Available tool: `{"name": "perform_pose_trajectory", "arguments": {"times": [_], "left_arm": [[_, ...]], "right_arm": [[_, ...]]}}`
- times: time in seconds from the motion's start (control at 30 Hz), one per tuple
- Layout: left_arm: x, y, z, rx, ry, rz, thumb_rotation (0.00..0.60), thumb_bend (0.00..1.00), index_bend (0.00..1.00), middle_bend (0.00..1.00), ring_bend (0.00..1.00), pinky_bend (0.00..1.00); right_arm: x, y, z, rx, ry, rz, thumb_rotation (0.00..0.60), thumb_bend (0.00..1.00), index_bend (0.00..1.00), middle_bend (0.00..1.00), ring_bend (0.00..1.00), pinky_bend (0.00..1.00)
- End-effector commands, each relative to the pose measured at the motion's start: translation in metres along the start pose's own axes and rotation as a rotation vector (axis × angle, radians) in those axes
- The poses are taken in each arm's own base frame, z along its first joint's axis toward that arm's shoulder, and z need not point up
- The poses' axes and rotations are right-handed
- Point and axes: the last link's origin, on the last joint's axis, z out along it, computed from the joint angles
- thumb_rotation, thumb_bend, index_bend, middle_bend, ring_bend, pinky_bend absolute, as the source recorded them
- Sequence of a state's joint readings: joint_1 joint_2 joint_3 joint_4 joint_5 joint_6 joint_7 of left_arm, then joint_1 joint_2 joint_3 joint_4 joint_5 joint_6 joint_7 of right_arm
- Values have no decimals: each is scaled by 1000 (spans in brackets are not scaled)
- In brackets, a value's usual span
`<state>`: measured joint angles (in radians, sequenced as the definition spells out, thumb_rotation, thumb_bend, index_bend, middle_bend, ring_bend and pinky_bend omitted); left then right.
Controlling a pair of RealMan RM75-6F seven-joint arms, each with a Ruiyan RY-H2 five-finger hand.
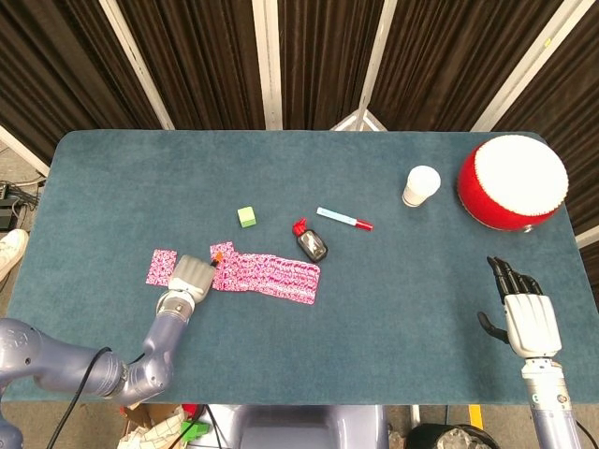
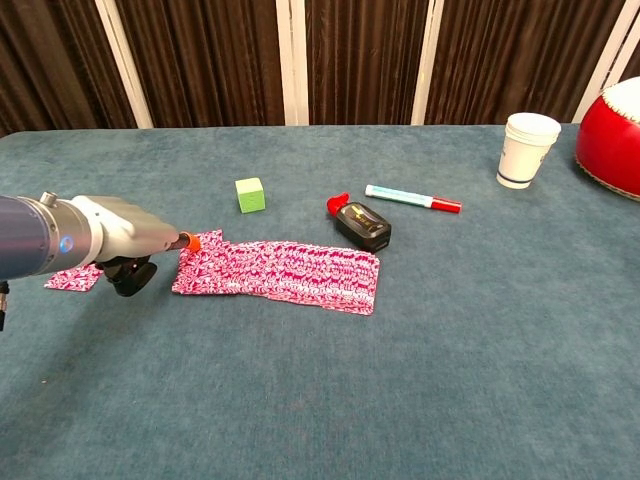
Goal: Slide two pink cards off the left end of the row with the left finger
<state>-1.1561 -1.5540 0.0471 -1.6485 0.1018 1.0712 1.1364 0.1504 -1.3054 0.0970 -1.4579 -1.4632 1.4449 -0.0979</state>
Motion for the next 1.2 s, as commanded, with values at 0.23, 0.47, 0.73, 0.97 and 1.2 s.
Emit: {"name": "perform_pose_trajectory", "arguments": {"times": [0.23, 0.47, 0.73, 0.97, 1.2], "left_arm": [[6, -9, 12, 43, 0, 12, 600, 994, 52, 824, 802, 697], [10, -22, 22, 86, -8, 1, 600, 994, 52, 824, 802, 697], [20, -28, 41, 123, 6, 12, 600, 994, 52, 824, 802, 697], [28, -27, 60, 149, 7, 37, 600, 994, 52, 824, 802, 697], [34, -26, 77, 181, 2, 55, 600, 994, 47, 824, 802, 698]], "right_arm": [[-3, 3, 2, -15, -12, -9, 600, 284, 14, 150, 228, 238], [-5, 4, 2, -24, -16, -11, 600, 285, 14, 150, 228, 238], [-6, 5, 2, -30, -20, -21, 600, 284, 14, 150, 228, 238], [-7, 7, 3, -44, -24, -28, 600, 284, 14, 150, 228, 238], [-10, 10, 4, -58, -33, -35, 600, 285, 14, 150, 228, 238]]}}
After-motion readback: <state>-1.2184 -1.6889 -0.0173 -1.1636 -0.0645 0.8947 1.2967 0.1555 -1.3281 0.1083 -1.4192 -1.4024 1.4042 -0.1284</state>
